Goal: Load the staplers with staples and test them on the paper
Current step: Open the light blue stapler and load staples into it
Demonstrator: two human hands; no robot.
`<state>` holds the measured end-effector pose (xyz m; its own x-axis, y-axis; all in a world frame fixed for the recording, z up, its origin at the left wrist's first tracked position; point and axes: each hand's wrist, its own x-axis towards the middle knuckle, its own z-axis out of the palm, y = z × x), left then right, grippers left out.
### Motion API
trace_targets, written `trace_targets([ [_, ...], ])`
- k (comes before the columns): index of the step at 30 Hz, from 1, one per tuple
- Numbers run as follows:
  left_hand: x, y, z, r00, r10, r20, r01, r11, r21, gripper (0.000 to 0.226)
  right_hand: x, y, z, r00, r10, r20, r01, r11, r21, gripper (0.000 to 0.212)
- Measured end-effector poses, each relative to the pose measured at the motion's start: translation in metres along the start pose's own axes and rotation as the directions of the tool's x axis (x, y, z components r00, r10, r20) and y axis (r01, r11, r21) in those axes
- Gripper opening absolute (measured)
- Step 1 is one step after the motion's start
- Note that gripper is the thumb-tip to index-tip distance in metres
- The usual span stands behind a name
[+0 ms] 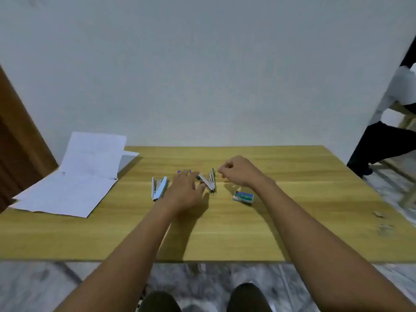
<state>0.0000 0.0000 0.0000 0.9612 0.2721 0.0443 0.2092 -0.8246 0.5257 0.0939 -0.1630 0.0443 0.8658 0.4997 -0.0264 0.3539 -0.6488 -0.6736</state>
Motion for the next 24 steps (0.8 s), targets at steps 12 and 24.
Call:
trace_targets([
  [12,-0.001,-0.022,0.035,0.931,0.129,-0.342,-0.104,0.99,0.091,0.032,0.046,-0.002,0.059,0.967,0.205,-0.151,-0.228,0.961,-0.158,0.029],
  [24,0.007,0.006,0.031,0.938,0.004,-0.347,-0.002,1.0,0.008,0.048,0.032,-0.007,0.063,0.965,0.083,-0.248,-0.092,0.996,-0.024,0.027],
])
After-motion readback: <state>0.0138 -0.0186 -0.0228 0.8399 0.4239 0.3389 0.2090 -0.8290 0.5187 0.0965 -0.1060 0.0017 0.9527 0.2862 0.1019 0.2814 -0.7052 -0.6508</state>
